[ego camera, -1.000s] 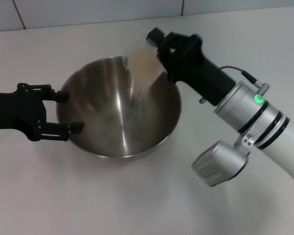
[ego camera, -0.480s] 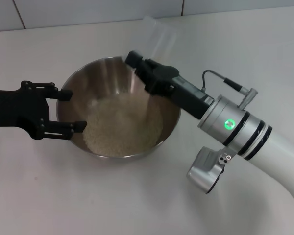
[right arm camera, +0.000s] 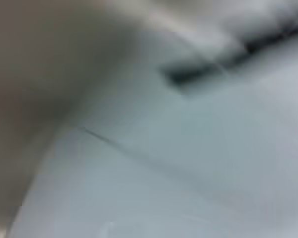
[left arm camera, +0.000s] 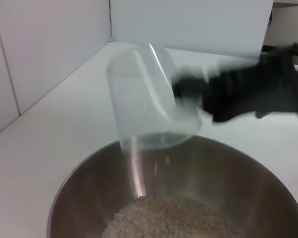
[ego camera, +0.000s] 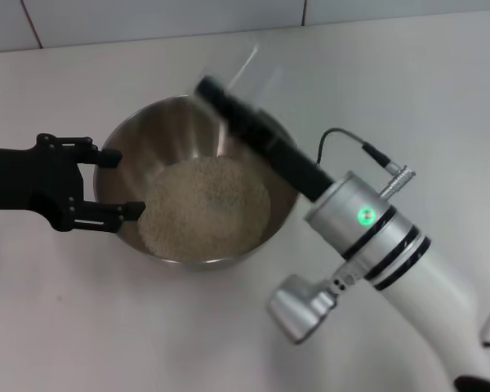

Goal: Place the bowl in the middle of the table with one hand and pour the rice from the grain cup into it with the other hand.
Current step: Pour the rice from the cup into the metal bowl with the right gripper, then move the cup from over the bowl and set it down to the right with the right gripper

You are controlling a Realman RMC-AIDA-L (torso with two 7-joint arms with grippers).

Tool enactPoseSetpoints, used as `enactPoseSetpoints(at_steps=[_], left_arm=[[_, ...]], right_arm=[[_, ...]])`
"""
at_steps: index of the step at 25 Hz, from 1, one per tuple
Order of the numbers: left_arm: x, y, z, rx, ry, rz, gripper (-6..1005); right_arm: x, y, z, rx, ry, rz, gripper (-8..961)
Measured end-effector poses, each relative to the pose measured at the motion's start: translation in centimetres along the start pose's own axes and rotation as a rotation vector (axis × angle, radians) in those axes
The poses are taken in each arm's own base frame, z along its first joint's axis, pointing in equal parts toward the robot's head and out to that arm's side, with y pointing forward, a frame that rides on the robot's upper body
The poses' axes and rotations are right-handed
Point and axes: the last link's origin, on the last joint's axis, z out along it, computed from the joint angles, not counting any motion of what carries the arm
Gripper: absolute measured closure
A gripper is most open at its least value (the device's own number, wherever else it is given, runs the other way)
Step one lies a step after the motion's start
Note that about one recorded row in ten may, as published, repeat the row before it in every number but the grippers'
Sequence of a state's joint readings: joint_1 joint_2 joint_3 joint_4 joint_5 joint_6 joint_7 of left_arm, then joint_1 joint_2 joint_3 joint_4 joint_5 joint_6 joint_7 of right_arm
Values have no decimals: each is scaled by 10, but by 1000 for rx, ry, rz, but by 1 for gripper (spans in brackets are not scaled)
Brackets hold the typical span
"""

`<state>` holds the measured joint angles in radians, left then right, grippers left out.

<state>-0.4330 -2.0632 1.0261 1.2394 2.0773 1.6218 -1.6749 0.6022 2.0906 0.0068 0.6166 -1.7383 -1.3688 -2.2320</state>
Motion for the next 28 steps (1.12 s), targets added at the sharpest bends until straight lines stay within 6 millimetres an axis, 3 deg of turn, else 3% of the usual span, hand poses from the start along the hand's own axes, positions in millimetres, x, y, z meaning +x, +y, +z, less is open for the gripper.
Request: enactPoseSetpoints(at_steps=[4,8,13,16,20,22,28], left_arm=[[-1,0,0,1,-1,-3,181],[-1,0,0,1,-1,-3,181],[-1,0,0,3,-1,-2,181],[-1,0,0,5,-2,-1,181],[-2,0,1,1,-1,-8,181],[-2,0,2,-1,-1,-10,181],[-2,0,2,-1,0,-10,181]], right_arm=[[7,-19,4,1,218,556,905],[20,-14,0,25,344,947,897],[57,14,-16,105,512,1408,887],[84,43,-32,134,595,1650,882],[101,74,-42,89,619,1822,874],[99,90,-38,-30,593,1911,870],[89,107,-31,-227,559,1955,858]])
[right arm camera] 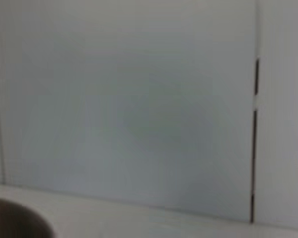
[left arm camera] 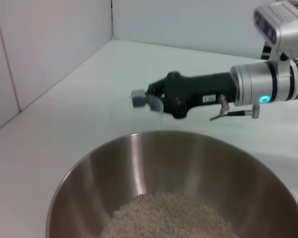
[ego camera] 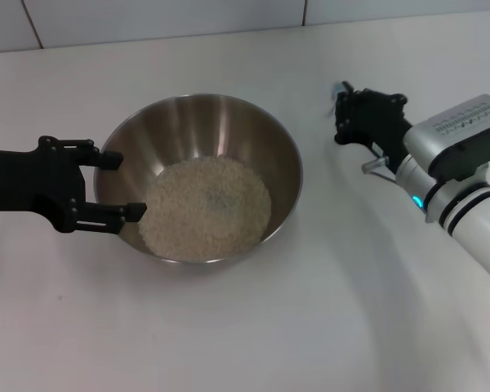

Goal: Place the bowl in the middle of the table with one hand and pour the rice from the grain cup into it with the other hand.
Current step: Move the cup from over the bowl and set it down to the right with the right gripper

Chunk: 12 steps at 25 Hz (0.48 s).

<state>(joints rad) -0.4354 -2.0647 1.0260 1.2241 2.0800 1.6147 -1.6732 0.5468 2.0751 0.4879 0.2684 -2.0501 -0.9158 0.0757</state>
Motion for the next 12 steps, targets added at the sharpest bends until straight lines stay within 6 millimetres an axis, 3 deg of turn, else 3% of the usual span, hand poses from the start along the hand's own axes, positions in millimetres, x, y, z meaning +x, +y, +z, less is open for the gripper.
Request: enactPoseSetpoints(at_steps=[12], left_arm=[[-1,0,1,-4,0,-1,181]], right_arm=[[13,6,-8,-18,53,21,834]])
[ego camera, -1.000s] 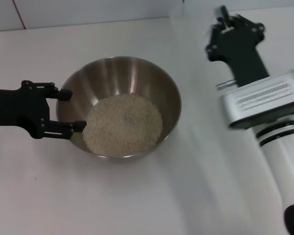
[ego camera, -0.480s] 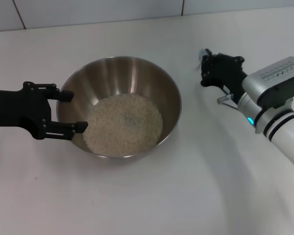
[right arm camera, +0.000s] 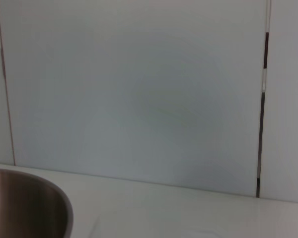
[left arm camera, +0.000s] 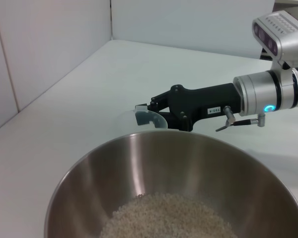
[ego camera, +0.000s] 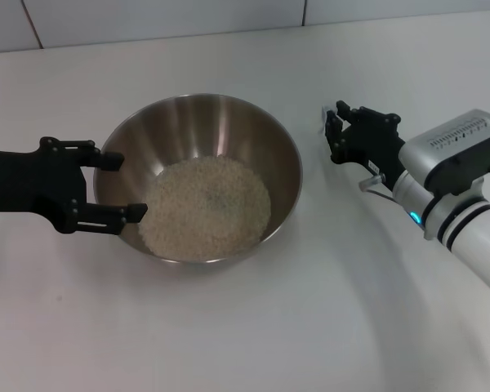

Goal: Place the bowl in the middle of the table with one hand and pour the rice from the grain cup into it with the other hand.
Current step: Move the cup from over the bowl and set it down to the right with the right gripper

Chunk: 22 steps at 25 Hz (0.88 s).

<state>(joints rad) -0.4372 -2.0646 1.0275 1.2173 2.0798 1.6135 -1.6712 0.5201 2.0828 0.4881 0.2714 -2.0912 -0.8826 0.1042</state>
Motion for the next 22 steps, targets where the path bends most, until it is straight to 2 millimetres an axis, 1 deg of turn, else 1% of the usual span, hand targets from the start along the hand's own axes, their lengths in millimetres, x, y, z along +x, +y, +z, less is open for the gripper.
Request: enactPoseSetpoints(at_steps=[2,7,9,11,13,15,16,17,18,20,21,22], left_arm=[[0,0,0,-1,0,-2,182],[-1,0,0,-2,0,-3,185],[-1,0,0,-3,-1,-4,186],[-1,1,0,-5,-1,-4,186],[-2,1,0,-6,-2,-7,186],[-3,1,-1,-6,-3,-10,186],[-4,2,-1,-6,-3,-12,186],[-4,2,-1,-6,-3,-13,186],[-4,2,-1,-6,-3,-13,186],[-4,2,-1,-6,-3,-14,186],[-4,2,-1,-6,-3,-13,186],[-4,1,-1,-4,-3,-12,186]], right_arm=[[4,0,-4,7,6,9,830],[14,1,-15,27,21,48,651],[19,1,-24,37,25,70,568],[24,1,-36,51,13,95,473],[28,-1,-53,74,-22,120,378],[29,-8,-74,111,-81,148,340],[27,-12,-85,134,-125,167,320],[22,-20,-98,165,-191,188,301],[16,-26,-107,179,-253,199,282],[-3,-41,-125,161,-402,222,244],[-11,-48,-128,120,-446,229,225],[-34,-65,-126,-41,-511,260,205]])
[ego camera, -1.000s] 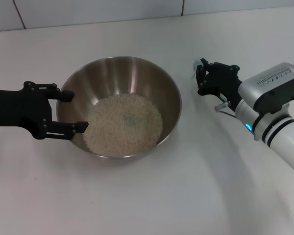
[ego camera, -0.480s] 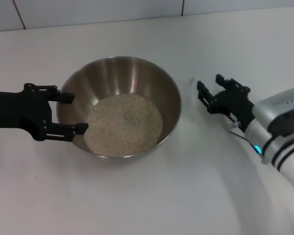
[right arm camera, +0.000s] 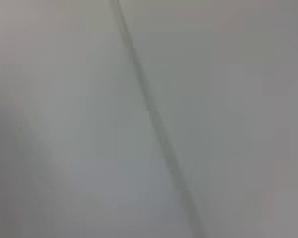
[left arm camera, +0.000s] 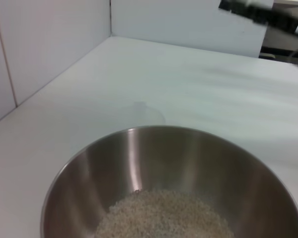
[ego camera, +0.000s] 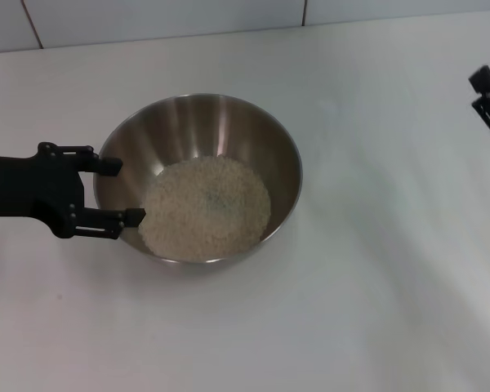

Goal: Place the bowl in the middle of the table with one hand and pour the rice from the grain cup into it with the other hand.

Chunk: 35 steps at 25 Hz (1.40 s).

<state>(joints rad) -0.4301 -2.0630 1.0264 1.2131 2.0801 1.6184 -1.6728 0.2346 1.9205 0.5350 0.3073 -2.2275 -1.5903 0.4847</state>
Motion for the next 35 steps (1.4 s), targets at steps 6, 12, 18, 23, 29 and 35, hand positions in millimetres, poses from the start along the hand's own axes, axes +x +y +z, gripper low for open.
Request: enactPoseSetpoints(at_steps=[6,12,18,23,29,35], left_arm=[[2,-1,1,2,2,10,186],[4,-1,1,1,9,11,186],[7,-2,4,-4,1,18,186],[7,-2,5,-7,-5,19,186],[8,-2,5,-8,-8,16,186],[8,-2,5,-9,-9,18,186]], right_arm=[[-34,-12,54,-487,213,86,132],[-38,8,102,-737,593,-115,123],[-66,13,136,-749,712,-326,123],[-49,37,151,-832,779,-344,123],[-35,62,150,-867,817,-395,123],[-31,67,146,-860,844,-391,123]])
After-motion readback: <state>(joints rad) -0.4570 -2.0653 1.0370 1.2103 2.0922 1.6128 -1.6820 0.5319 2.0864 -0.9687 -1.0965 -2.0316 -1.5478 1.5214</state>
